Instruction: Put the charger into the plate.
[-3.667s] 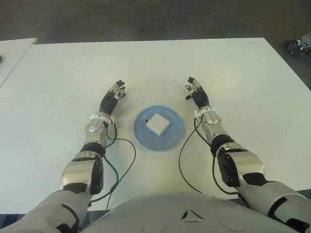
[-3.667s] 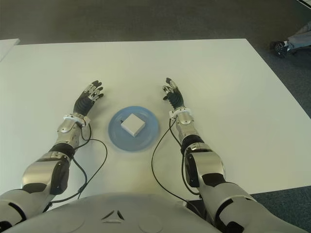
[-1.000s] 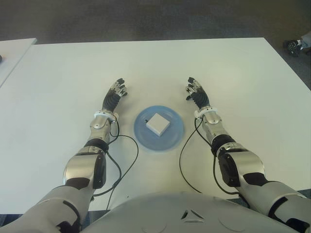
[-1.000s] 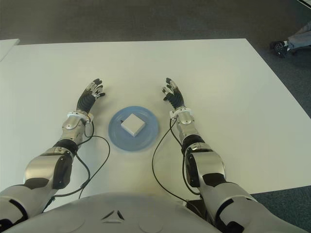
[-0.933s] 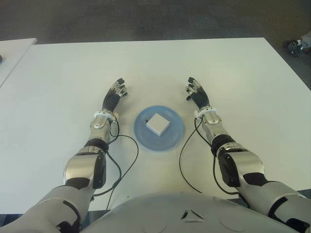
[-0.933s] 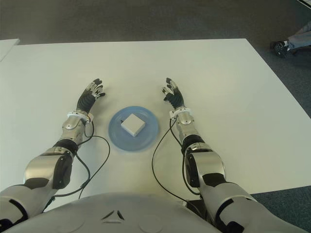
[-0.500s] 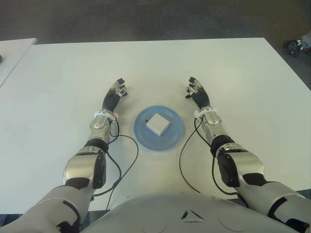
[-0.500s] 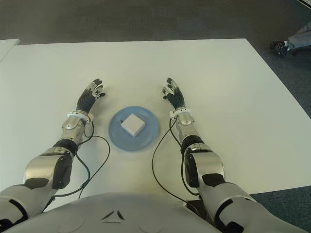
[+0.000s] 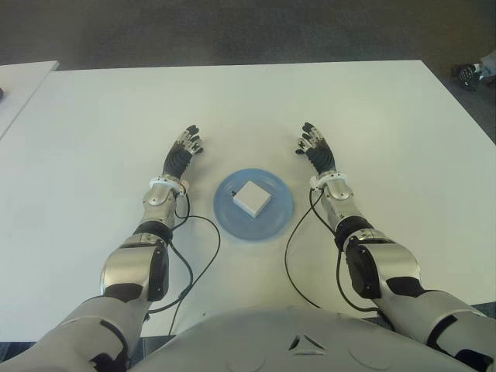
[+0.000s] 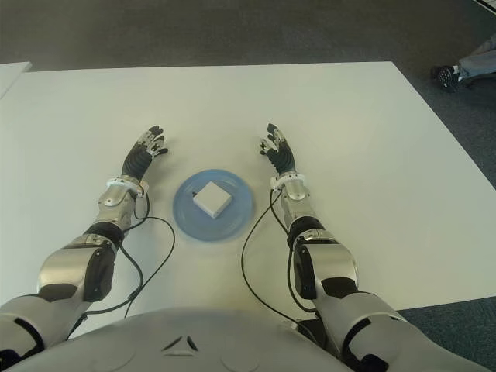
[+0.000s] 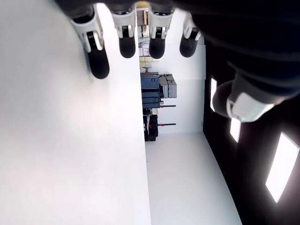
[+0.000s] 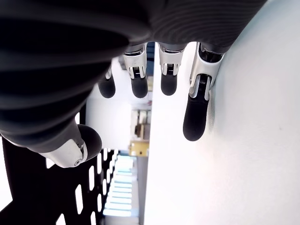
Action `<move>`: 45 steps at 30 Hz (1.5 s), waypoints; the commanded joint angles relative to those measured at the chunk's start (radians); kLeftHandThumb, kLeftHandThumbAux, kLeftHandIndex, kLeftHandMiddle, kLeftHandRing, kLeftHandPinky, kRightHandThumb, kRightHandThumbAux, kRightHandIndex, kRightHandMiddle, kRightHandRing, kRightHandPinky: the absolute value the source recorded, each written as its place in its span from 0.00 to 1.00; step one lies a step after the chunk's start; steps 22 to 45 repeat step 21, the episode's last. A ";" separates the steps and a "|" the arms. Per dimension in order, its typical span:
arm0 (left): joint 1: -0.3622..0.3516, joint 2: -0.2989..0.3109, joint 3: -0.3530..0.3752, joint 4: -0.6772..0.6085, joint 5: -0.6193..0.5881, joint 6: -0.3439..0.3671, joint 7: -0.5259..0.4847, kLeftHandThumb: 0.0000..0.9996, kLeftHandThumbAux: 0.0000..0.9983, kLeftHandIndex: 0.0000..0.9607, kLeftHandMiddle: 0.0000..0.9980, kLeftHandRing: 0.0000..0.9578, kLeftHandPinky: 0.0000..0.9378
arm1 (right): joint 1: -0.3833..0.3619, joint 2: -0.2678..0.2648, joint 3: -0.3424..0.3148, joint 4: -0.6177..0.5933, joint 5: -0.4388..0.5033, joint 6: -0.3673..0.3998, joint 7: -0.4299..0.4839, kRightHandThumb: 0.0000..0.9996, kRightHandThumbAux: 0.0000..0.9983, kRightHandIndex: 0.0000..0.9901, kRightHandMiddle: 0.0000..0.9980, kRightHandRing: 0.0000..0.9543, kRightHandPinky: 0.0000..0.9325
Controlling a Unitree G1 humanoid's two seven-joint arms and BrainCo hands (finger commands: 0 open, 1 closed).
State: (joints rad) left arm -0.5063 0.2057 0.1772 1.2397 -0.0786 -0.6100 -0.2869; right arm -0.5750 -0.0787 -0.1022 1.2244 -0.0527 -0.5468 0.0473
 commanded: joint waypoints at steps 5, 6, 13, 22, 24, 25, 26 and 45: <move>0.020 0.006 -0.005 0.037 0.016 0.048 -0.022 0.01 0.51 0.00 0.00 0.00 0.00 | 0.102 0.021 -0.009 0.075 0.005 0.042 0.003 0.09 0.56 0.00 0.00 0.00 0.00; 0.020 0.007 -0.005 0.038 0.016 0.048 -0.022 0.01 0.51 0.00 0.00 0.00 0.00 | 0.102 0.022 -0.009 0.075 0.005 0.040 0.003 0.09 0.56 0.00 0.00 0.00 0.00; 0.018 0.010 -0.009 0.039 0.021 0.050 -0.022 0.01 0.50 0.00 0.00 0.00 0.00 | 0.106 0.031 -0.023 0.067 0.013 -0.007 -0.006 0.13 0.57 0.00 0.00 0.00 0.00; 0.016 0.012 -0.010 0.039 0.022 0.058 -0.021 0.01 0.50 0.00 0.00 0.00 0.00 | 0.111 0.039 -0.029 0.066 0.009 -0.060 -0.030 0.15 0.58 0.00 0.00 0.00 0.01; 0.016 0.012 -0.010 0.039 0.022 0.058 -0.021 0.01 0.50 0.00 0.00 0.00 0.00 | 0.111 0.039 -0.029 0.066 0.009 -0.060 -0.030 0.15 0.58 0.00 0.00 0.00 0.01; 0.016 0.012 -0.010 0.039 0.022 0.058 -0.021 0.01 0.50 0.00 0.00 0.00 0.00 | 0.111 0.039 -0.029 0.066 0.009 -0.060 -0.030 0.15 0.58 0.00 0.00 0.00 0.01; 0.016 0.012 -0.010 0.039 0.022 0.058 -0.021 0.01 0.50 0.00 0.00 0.00 0.00 | 0.111 0.039 -0.029 0.066 0.009 -0.060 -0.030 0.15 0.58 0.00 0.00 0.00 0.01; 0.016 0.012 -0.010 0.039 0.022 0.058 -0.021 0.01 0.50 0.00 0.00 0.00 0.00 | 0.111 0.039 -0.029 0.066 0.009 -0.060 -0.030 0.15 0.58 0.00 0.00 0.00 0.01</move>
